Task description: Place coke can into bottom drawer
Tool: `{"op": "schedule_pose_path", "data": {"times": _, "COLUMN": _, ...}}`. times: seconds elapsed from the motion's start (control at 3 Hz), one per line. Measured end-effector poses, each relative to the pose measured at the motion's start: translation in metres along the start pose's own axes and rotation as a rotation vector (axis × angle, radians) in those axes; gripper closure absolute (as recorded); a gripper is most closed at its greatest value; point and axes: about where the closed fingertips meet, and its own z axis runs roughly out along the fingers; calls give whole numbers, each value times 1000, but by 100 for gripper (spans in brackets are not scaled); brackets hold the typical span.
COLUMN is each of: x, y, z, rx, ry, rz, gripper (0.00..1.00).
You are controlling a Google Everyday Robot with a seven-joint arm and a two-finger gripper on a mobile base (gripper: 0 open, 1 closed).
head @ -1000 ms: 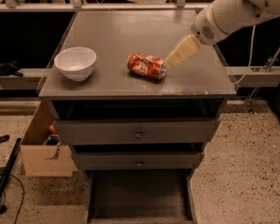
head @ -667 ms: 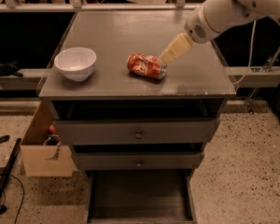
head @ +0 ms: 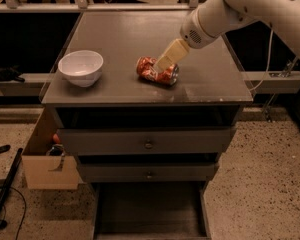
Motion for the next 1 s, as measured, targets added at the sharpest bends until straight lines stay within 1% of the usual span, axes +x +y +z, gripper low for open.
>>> {"op": "schedule_pose_path", "data": {"times": 0.33, "x": -2, "y": 5, "z": 17, "rx": -18, "ry": 8, "rz": -2, "gripper": 0}}
{"op": "schedule_pose_path", "data": {"times": 1.0, "x": 17, "y": 7, "z": 41, "rx": -37, "ry": 39, "rz": 30, "gripper": 0}}
